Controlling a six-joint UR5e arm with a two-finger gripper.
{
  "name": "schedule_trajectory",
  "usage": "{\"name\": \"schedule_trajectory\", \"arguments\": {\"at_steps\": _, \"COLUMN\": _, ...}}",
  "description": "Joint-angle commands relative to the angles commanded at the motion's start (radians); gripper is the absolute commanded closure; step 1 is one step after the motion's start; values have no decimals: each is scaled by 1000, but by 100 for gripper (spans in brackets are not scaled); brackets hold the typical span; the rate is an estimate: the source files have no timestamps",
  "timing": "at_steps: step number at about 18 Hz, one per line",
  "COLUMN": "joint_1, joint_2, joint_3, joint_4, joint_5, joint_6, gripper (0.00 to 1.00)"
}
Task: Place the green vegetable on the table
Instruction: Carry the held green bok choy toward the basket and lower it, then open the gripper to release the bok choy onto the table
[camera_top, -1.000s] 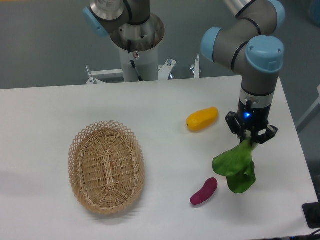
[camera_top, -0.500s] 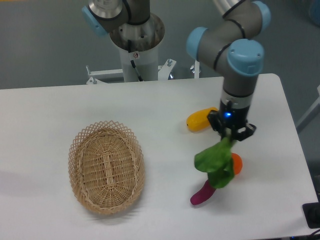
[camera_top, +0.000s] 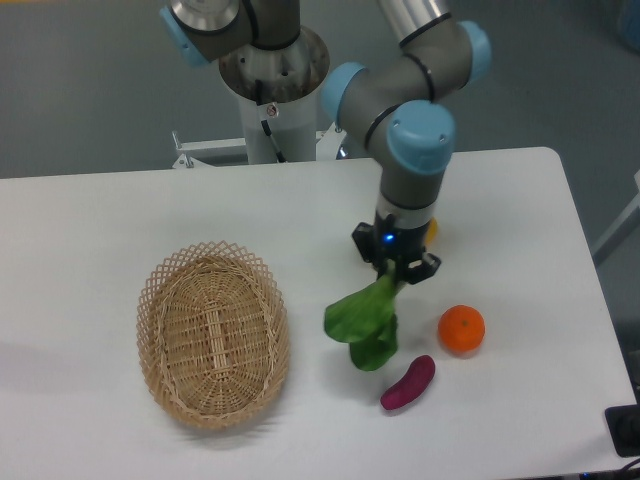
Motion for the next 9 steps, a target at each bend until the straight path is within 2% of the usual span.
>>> {"name": "schedule_trajectory", "arguments": {"at_steps": 7, "joint_1": -21, "joint_2": -37, "joint_3": -3, "joint_4": 8, "joint_5": 49, "joint_6": 11, "gripper": 69}}
{"name": "schedule_trajectory", "arguments": {"at_steps": 9, "joint_1": -23, "joint_2": -38, "joint_3": -3, "joint_4": 8, "joint_5": 48, "joint_6": 12, "gripper": 64}}
